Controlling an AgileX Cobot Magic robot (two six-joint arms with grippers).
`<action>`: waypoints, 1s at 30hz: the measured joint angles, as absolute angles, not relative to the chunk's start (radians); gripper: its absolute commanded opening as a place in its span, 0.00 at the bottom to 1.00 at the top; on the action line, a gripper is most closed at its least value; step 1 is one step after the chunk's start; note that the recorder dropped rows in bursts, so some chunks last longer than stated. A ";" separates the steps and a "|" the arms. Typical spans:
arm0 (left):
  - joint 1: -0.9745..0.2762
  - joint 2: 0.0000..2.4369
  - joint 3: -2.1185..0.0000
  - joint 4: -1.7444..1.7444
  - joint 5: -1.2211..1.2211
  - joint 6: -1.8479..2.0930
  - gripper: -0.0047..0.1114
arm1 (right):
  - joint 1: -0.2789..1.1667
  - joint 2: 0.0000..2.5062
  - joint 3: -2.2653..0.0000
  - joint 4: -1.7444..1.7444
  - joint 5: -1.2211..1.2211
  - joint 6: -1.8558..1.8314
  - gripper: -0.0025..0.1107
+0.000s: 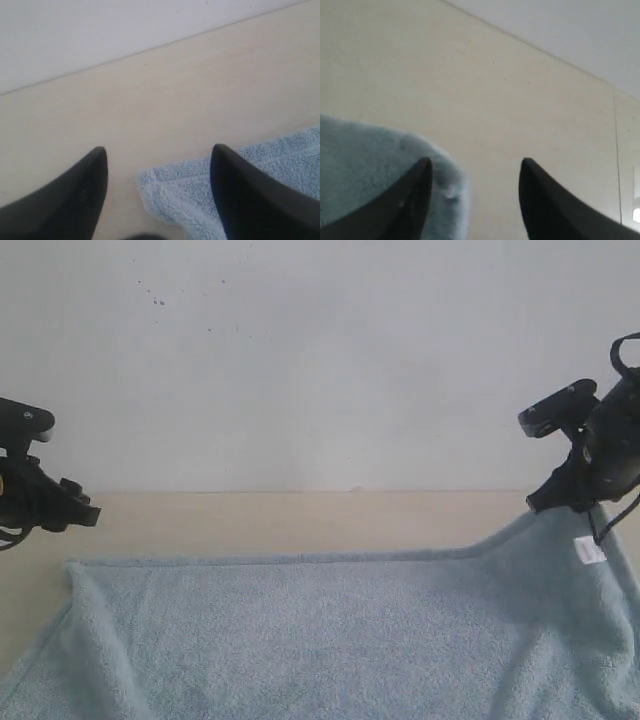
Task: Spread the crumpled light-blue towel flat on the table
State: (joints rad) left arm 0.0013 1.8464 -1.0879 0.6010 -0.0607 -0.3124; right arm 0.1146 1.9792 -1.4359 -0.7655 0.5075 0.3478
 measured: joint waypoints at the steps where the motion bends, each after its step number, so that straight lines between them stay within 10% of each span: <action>1: 0.001 1.843 -1.090 0.601 -0.061 -0.312 0.54 | 0.115 1.979 -1.449 -0.759 0.503 0.344 0.51; 3: 0.001 1.820 -1.090 0.624 -0.056 -0.312 0.53 | 0.112 1.966 -1.461 -0.753 0.494 0.343 0.45; 7: 0.001 1.654 -1.059 0.640 -0.027 -0.325 0.52 | 0.047 1.879 -1.465 -0.716 0.513 0.358 0.02; 25: -0.055 1.204 -0.508 0.631 0.173 -0.654 0.50 | -0.032 1.593 -0.795 -0.456 0.339 0.235 0.02; 30: -0.168 1.218 -0.480 0.628 0.220 -0.651 0.08 | -0.032 1.593 -0.795 -0.450 0.314 0.248 0.02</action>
